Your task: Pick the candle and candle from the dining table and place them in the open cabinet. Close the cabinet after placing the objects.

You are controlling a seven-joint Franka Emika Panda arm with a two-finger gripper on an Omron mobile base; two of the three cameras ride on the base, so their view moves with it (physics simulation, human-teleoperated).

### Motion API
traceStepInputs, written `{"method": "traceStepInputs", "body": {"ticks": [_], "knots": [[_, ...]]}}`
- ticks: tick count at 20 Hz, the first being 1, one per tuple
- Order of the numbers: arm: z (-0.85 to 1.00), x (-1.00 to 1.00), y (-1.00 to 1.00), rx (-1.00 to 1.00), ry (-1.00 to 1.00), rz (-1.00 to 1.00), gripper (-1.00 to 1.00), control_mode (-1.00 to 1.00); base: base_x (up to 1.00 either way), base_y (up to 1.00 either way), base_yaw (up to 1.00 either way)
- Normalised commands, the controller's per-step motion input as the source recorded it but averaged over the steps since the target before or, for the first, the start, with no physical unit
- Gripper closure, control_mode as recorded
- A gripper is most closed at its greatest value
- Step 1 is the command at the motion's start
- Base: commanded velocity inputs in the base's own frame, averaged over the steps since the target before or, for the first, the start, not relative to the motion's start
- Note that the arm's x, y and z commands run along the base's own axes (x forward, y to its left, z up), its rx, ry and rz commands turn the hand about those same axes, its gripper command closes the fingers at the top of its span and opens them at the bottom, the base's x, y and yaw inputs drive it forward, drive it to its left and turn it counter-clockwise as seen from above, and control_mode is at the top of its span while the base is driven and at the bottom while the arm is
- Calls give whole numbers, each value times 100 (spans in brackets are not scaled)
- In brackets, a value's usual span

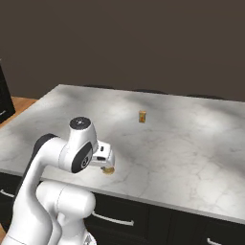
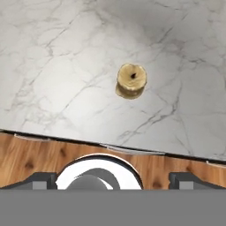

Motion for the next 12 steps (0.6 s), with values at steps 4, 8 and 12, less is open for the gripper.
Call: {"method": "traceStepInputs", "body": {"ticks": [4, 8, 12], "knots": [[-26, 21, 0, 0, 4, 0, -100, -100, 0, 0, 0], [-25, 23, 0, 0, 6, -1, -100, -100, 0, 0, 0], [-24, 24, 0, 0, 6, -2, -100, -100, 0, 0, 0]]}}
